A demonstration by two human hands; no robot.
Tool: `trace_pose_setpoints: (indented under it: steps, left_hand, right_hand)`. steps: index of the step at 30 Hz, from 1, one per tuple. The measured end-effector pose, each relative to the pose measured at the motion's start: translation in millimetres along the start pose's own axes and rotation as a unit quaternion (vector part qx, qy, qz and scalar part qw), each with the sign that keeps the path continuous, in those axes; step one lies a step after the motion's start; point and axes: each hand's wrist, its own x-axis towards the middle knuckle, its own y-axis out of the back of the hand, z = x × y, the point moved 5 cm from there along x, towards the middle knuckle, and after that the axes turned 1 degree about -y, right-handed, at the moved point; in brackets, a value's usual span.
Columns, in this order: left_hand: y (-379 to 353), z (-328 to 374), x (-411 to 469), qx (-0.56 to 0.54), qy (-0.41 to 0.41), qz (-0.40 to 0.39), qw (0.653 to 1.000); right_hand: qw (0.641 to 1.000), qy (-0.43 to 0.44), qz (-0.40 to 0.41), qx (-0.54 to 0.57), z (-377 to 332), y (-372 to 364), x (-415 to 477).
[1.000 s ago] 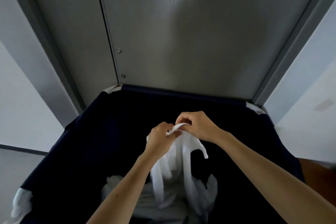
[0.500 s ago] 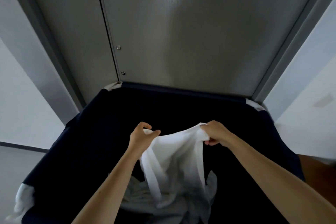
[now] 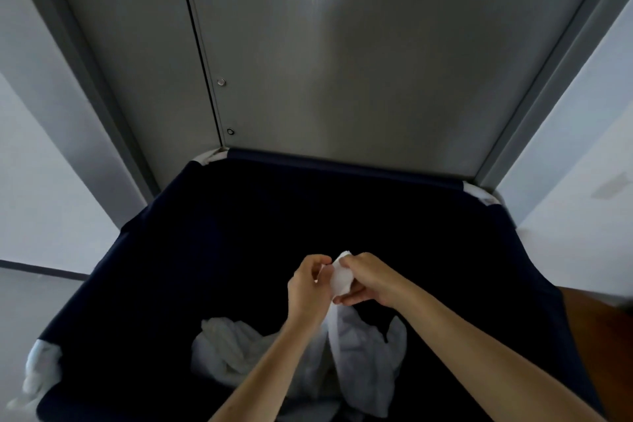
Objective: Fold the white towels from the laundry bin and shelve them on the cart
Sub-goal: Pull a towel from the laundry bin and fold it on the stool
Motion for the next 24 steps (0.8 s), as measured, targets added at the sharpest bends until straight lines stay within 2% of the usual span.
trace_pose_setpoints:
  steps: [4, 10, 15, 19, 20, 22, 24]
  left_hand:
    - [-5, -3, -6, 0.05, -0.066, -0.041, 0.996]
    - [-13, -6, -9, 0.119, -0.169, -0.157, 0.966]
    - [-4, -8, -9, 0.148, -0.216, -0.139, 0.955]
    - [-2, -2, -5, 0.189, -0.247, -0.169, 0.935]
    - [-2, 0, -4, 0.186, -0.246, -0.175, 0.935]
    - [0, 7, -1, 0.177, -0.246, -0.177, 0.936]
    - [4, 16, 4, 0.157, -0.239, -0.159, 0.945]
  right_hand:
    - [0.998, -0.046, 0.005, 0.053, 20, 2, 3]
    - [0.998, -0.04, 0.015, 0.045, 26, -1, 9]
    - [0.999, -0.039, -0.021, 0.006, 26, -4, 2]
    - [0.996, -0.049, -0.042, -0.067, 22, -7, -5]
    - [0.992, -0.035, -0.027, -0.119, 21, -5, -4]
    - [0.969, 0.058, 0.064, -0.232, 12, 6, 2]
    - [0.956, 0.164, 0.116, -0.215, -1, 15, 4]
